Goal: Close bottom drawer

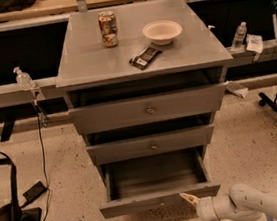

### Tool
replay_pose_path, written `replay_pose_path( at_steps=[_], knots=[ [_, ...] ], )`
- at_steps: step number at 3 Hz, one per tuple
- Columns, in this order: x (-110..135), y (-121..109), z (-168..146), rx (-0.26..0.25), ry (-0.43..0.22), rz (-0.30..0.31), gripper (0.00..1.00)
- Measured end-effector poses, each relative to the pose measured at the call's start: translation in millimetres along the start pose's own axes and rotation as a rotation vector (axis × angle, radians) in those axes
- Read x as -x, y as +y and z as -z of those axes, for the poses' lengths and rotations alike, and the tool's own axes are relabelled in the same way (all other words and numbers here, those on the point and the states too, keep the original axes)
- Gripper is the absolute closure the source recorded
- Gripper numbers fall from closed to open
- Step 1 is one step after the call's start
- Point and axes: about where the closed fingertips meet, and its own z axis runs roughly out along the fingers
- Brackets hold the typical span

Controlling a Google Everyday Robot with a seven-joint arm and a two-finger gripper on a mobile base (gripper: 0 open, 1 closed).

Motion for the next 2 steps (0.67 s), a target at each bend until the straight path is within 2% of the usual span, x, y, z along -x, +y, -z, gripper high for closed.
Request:
replay_pose_path(
  at_steps=[1, 2],
  knots=[
    [1, 0, 0, -0.002, -0.001, 0.000, 0.00],
    [-11, -2, -7, 0.012, 0.051, 0.013, 0.11]
  ],
)
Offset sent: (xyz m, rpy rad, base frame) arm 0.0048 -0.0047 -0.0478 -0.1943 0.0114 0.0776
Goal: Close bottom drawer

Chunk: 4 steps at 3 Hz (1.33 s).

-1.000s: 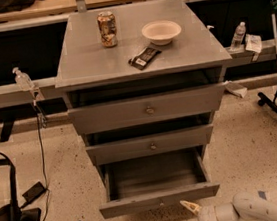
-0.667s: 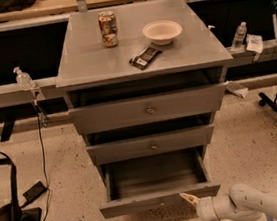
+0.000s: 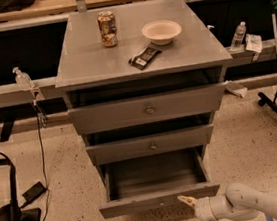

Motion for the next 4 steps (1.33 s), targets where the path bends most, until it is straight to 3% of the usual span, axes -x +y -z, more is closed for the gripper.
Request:
replay_pose_path(
  at_steps=[1, 2, 3, 4],
  knots=[
    [-30, -6, -12, 0.025, 0.059, 0.013, 0.34],
    [-68, -31, -21, -0.012, 0.126, 0.067, 0.65],
    [-87, -69, -27, -0.103, 0.165, 0.159, 1.00],
    [-94, -91, -30, -0.156, 0.167, 0.183, 1.00]
  ],
)
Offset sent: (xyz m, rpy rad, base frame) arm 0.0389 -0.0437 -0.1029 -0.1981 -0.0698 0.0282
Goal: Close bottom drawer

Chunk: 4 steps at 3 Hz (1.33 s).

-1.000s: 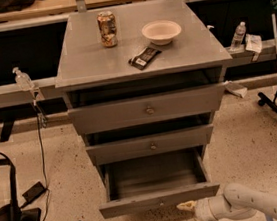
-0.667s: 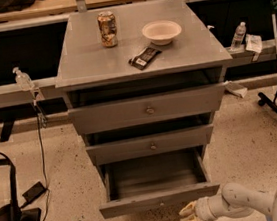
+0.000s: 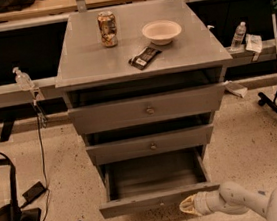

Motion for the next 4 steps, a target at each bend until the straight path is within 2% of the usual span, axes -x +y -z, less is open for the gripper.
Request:
replay_pose_path(
  at_steps=[1, 2, 3, 4],
  knots=[
    [-6, -31, -11, -0.075, -0.001, 0.020, 1.00],
    [-9, -62, -22, -0.176, 0.008, 0.022, 1.00],
    [-9, -62, -22, -0.175, 0.008, 0.022, 1.00],
    [-7, -65, -30, -0.160, -0.020, 0.040, 1.00]
  ],
)
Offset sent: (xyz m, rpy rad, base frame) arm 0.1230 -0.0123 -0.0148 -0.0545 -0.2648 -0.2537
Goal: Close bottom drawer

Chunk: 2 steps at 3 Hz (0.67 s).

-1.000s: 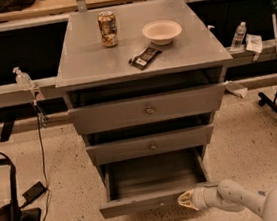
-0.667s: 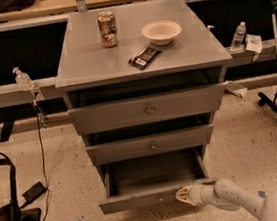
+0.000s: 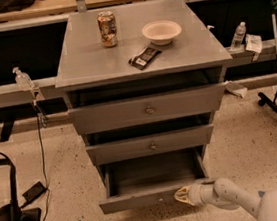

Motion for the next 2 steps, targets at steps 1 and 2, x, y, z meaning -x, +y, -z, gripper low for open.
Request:
replay_pose_path(
  at_steps=[1, 2],
  knots=[
    [-5.0, -3.5, -20.9, -0.022, -0.010, 0.048, 1.00],
    [-5.2, -3.2, -20.6, -0.022, -0.010, 0.049, 1.00]
  ],
)
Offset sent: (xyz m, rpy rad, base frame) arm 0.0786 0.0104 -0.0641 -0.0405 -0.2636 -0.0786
